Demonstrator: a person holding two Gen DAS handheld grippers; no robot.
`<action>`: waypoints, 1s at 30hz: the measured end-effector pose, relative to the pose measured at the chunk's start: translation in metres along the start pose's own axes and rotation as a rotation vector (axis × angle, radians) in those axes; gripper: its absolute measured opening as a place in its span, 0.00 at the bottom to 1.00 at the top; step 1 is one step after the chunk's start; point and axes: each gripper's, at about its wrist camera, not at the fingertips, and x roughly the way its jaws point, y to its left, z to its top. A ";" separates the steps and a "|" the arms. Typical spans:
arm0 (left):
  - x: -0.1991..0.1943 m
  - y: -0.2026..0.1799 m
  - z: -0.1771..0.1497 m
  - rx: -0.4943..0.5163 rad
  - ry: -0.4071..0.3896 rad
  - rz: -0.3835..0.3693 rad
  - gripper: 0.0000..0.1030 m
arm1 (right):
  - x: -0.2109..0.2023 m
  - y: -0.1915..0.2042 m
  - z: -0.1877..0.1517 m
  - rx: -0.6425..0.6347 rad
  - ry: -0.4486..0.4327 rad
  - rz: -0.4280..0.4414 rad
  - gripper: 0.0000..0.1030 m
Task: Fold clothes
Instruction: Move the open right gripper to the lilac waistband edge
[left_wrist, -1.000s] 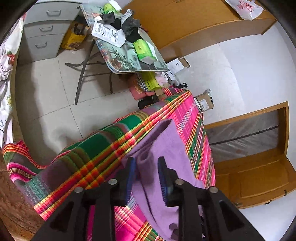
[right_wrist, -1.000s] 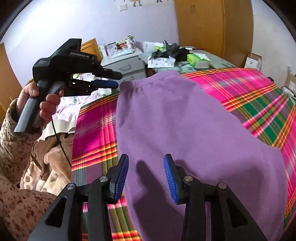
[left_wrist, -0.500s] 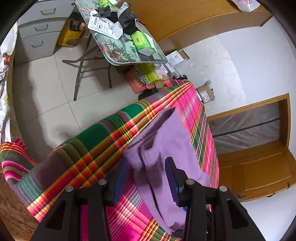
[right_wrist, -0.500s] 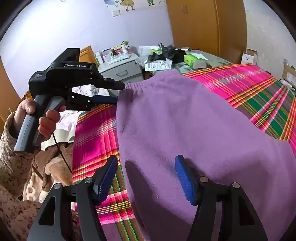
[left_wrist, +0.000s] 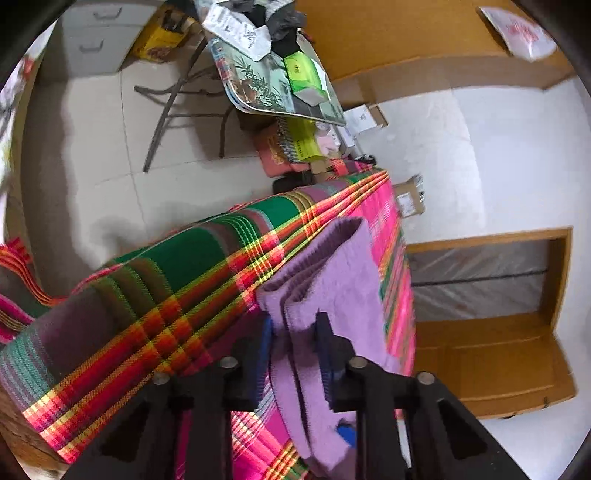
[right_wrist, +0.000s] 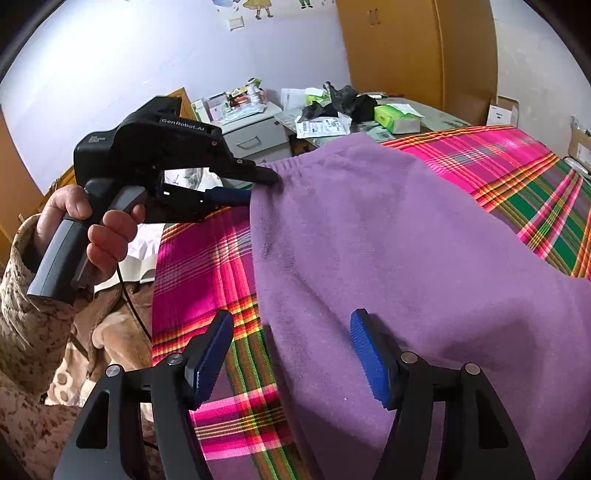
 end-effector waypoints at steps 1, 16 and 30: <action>-0.002 0.001 0.000 -0.001 -0.008 -0.012 0.17 | 0.001 0.002 0.001 -0.005 -0.002 -0.004 0.66; -0.004 0.000 0.004 0.027 0.006 -0.032 0.18 | 0.029 0.051 0.041 -0.201 -0.054 -0.123 0.66; -0.006 -0.006 0.003 0.054 0.037 -0.029 0.18 | 0.082 0.065 0.078 -0.246 -0.002 -0.311 0.46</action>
